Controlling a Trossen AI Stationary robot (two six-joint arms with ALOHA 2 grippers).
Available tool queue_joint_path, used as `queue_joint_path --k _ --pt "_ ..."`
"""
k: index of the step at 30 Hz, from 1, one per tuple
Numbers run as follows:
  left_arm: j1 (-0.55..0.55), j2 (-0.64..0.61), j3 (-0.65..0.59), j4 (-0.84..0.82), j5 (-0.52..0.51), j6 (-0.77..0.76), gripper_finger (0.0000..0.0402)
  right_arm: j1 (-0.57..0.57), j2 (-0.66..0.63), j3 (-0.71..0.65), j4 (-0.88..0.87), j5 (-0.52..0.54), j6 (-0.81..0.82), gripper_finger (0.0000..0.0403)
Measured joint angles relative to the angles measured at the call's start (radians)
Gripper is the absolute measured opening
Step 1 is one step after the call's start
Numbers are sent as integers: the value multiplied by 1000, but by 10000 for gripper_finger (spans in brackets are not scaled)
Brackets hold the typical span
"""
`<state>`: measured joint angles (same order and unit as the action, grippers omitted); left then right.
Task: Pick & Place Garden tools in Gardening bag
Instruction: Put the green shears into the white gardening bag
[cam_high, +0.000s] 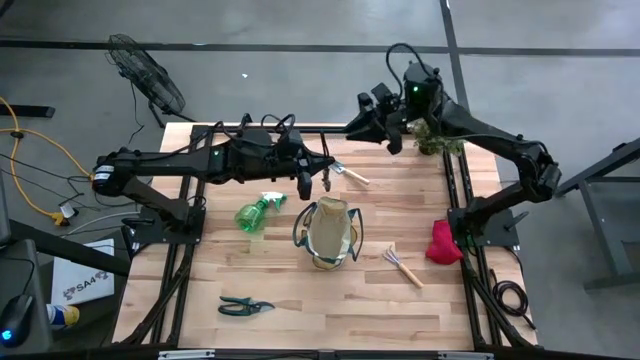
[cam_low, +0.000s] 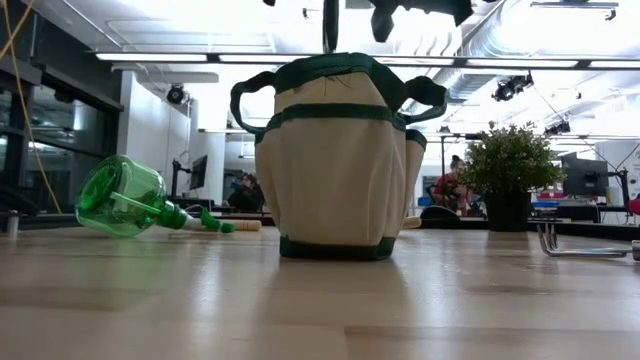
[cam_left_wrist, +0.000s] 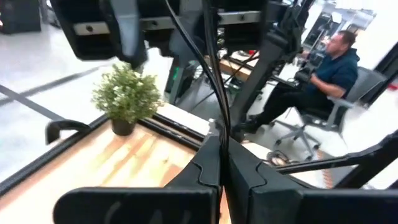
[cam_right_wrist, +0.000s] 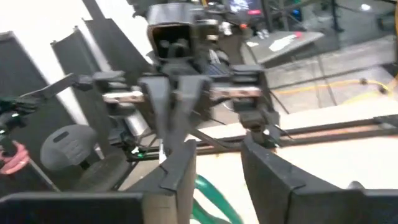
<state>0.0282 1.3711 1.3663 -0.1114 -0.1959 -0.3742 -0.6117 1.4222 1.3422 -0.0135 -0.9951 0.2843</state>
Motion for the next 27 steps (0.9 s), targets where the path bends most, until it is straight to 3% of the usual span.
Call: queue_joint_path --k 10,15,27 --pt "-157 -12 20 -60 -196 -52 0 -98 -80 0 -199 2 -26 136" --pt "-260 -12 54 -98 -350 -77 0 -109 -113 0 -252 10 -28 135" --pt "-518 -11 87 -101 -769 -116 0 -108 -184 0 -404 231 -24 135"
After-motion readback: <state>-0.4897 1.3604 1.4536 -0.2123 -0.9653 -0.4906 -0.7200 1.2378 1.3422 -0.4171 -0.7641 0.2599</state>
